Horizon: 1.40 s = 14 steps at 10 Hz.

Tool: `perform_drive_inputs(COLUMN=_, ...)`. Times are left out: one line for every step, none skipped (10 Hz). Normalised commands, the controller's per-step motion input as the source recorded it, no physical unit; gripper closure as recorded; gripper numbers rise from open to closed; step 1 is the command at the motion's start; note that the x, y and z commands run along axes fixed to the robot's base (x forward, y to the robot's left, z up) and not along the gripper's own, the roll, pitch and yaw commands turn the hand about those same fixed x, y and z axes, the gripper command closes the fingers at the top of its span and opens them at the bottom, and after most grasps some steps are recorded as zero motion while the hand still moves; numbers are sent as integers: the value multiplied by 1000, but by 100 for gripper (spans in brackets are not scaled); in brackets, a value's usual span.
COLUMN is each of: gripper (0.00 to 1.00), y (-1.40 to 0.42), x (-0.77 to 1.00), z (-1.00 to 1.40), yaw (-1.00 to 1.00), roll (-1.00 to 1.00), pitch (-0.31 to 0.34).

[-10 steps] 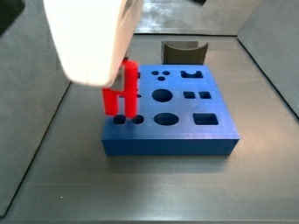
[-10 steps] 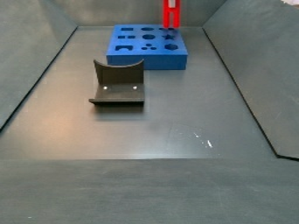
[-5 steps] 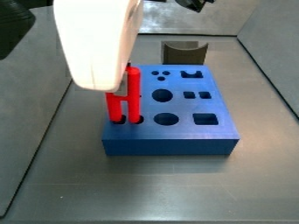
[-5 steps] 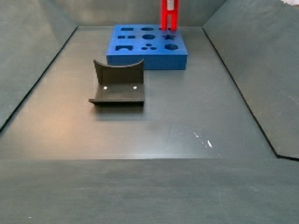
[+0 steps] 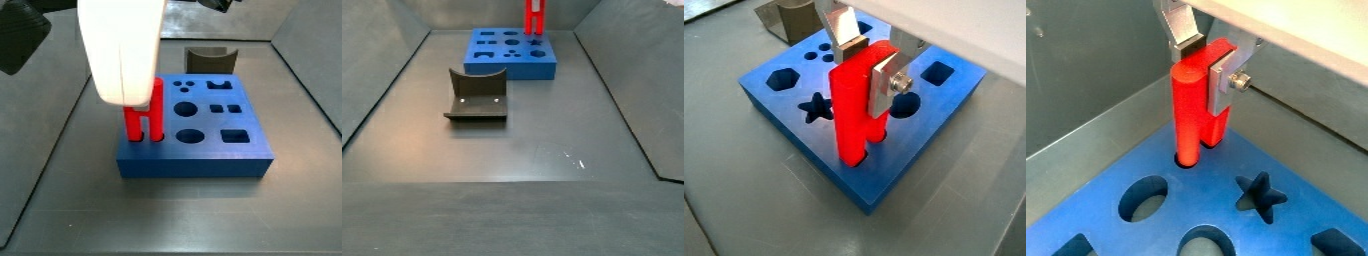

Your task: Insert the square-circle object.

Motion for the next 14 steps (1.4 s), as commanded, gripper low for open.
perform_drive_inputs(gripper=100, y=0, x=129, z=-620, yaw=-3, roll=-26, pitch=-101)
perform_drive_inputs(gripper=100, y=0, x=140, z=-683, yaw=-63, roll=-24, pitch=-116)
perform_drive_inputs(gripper=100, y=0, x=103, z=-686, yaw=-197, roll=-47, pitch=-160)
perform_drive_inputs(gripper=100, y=0, x=0, z=-743, yaw=-166, roll=-69, pitch=-226)
perform_drive_inputs(gripper=100, y=0, x=0, z=-763, yaw=-117, roll=-46, pitch=-244)
perform_drive_inputs(gripper=100, y=0, x=-3, z=-829, yaw=-74, roll=-1, pitch=-217)
perform_drive_inputs(gripper=100, y=0, x=-86, z=-1000, yaw=0, roll=47, pitch=-120)
perform_drive_inputs(gripper=100, y=0, x=-6, z=-1000, yaw=0, roll=41, pitch=-21)
perform_drive_inputs(gripper=100, y=0, x=0, z=-1000, yaw=0, roll=39, pitch=-9)
perform_drive_inputs(gripper=100, y=0, x=94, z=-1000, yaw=0, roll=91, pitch=-3)
perform_drive_inputs(gripper=100, y=-31, x=351, z=-1000, yaw=-111, roll=84, pitch=66)
perform_drive_inputs(gripper=100, y=-11, x=383, z=-929, yaw=-194, roll=94, pitch=124)
perform_drive_inputs(gripper=100, y=0, x=386, z=-860, yaw=-154, roll=80, pitch=160)
perform_drive_inputs(gripper=100, y=0, x=94, z=-23, yaw=0, roll=-7, pitch=11)
